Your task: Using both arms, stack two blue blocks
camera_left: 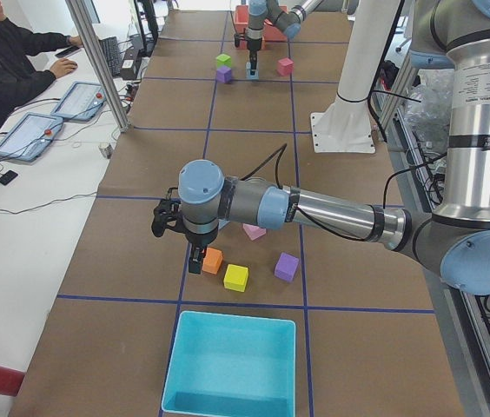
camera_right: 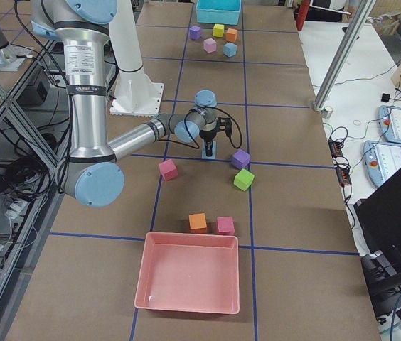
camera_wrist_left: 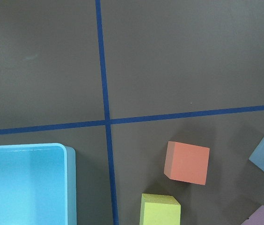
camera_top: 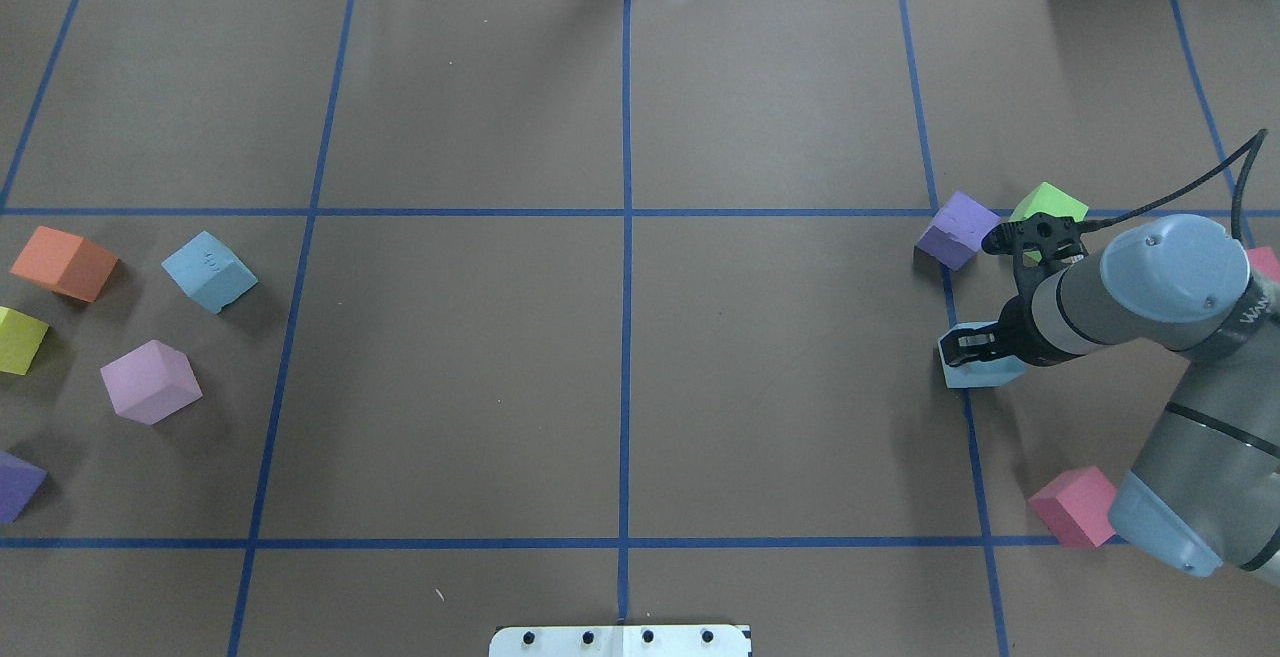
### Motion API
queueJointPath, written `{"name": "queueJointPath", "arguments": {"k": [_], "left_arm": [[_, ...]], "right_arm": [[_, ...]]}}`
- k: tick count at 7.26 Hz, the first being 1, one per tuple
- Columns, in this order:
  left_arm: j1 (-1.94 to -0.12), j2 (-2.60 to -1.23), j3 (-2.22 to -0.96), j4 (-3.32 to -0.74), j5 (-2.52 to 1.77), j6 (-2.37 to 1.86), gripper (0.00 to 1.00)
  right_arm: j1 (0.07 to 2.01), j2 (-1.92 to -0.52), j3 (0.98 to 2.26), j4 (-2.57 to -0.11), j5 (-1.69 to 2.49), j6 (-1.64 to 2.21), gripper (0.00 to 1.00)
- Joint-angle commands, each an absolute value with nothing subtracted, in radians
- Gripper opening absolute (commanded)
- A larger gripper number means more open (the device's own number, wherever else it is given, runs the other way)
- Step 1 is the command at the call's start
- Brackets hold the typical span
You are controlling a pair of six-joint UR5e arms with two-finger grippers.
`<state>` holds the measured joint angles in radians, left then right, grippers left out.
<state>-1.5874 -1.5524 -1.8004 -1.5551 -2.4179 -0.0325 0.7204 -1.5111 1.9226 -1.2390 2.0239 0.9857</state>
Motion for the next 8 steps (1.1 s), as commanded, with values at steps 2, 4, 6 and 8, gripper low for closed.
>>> {"name": "queueJointPath", "arguments": {"k": [2, 4, 6, 8], "left_arm": [[-1.586, -1.552, -1.802, -1.555, -2.419, -0.034, 1.0], [-1.586, -1.552, -1.799, -1.554, -2.419, -0.034, 1.0], [-1.586, -1.551, -1.796, -1.554, -2.419, -0.034, 1.0], [-1.585, -1.551, -1.795, -1.554, -2.421, -0.034, 1.0]], "right_arm": [[0.695, -1.164, 1.933, -1.632, 2.001, 1.037, 0.52], [0.638, -1.054, 1.898, -1.697, 1.97, 1.104, 0.52], [0.577, -0.961, 1.824, -1.694, 1.91, 1.123, 0.52], [0.543, -0.844, 1.7, -1.69, 1.879, 1.123, 0.52]]}}
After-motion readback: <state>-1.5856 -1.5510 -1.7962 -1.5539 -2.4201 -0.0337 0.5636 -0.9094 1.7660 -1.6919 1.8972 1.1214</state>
